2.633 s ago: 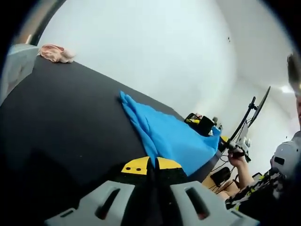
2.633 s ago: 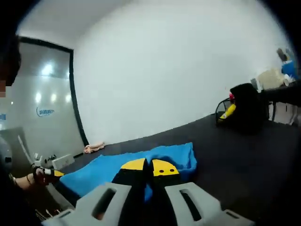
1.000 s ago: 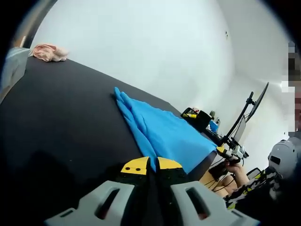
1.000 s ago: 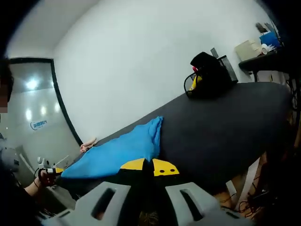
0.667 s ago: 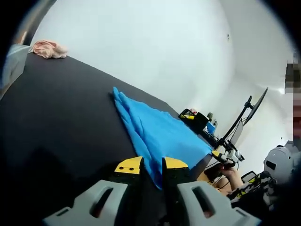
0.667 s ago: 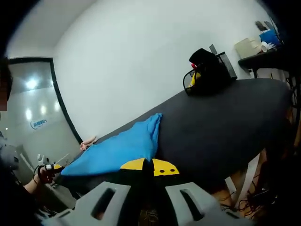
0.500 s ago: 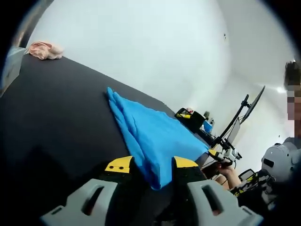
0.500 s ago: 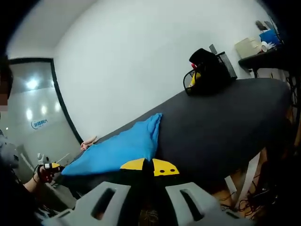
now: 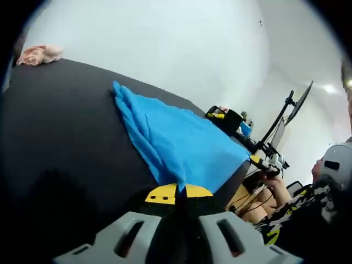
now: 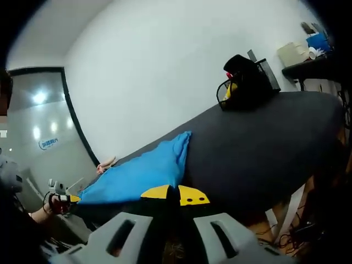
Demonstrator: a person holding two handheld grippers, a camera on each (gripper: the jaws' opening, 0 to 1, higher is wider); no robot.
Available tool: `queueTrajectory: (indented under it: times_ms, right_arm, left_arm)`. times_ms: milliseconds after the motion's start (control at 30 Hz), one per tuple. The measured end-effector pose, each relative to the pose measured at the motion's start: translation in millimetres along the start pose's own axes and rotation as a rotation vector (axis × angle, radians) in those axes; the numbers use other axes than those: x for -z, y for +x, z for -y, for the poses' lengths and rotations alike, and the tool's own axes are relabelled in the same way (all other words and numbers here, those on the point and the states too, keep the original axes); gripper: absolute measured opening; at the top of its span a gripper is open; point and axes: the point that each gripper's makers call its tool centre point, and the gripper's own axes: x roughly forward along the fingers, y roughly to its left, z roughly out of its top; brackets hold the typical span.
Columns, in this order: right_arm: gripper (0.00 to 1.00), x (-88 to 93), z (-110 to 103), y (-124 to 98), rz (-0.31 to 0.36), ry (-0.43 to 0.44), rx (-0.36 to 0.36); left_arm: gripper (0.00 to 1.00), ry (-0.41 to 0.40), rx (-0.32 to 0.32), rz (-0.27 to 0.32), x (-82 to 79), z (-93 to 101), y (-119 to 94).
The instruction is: Spread out the cloth and fold it
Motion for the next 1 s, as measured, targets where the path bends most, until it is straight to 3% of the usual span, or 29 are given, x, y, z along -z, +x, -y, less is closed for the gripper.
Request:
queueTrajectory:
  times_ms: [67,233,367,433,500,600,667,833,900,1000]
  right_arm:
    - [0.03,0.1,0,0,0.001,-0.006,-0.002]
    - [0.02,-8.8,-2,0,0.031,0.000,-0.004]
    - [0.01,-33.7,-24,12,0.090,-0.033,-0.057]
    - [0.01,-42.2,-37,19,0.102,-0.072,-0.081]
    - [0.01,-47.3,-52,26,0.101,-0.088,-0.112]
    - [0.01,-53.2,-66,35,0.099,-0.120,-0.143]
    - [0.01,-56.2,-86,47,0.087,-0.151,-0.199]
    - [0.01,-52.5,-141,87,0.044,-0.232,-0.304]
    - [0.01,-40.2,-171,106,-0.004,-0.267,-0.367]
    - [0.01,-13.3,-216,134,-0.084,-0.391,-0.428]
  left_arm:
    - [0.01,-0.011,0.023,0.012,-4.2,5.1,-6]
    - [0.01,0.003,0.001,0.042,-5.2,3.9,-14]
    - [0.04,-0.069,-0.008,0.057,-6.9,-6.9,-13]
    - [0.07,-0.064,-0.021,0.060,-5.0,-12.2,-16]
    - [0.10,-0.035,-0.055,0.121,-15.2,-21.3,-28]
    - [0.16,-0.105,-0.055,0.244,-39.9,-31.4,-50]
    - [0.16,-0.170,-0.045,0.283,-48.6,-35.1,-57]
    - [0.16,-0.160,-0.039,0.246,-37.6,-31.7,-45]
    - [0.16,-0.149,-0.032,0.226,-31.3,-28.2,-39]
    - [0.16,-0.121,-0.038,0.209,-27.1,-25.8,-36]
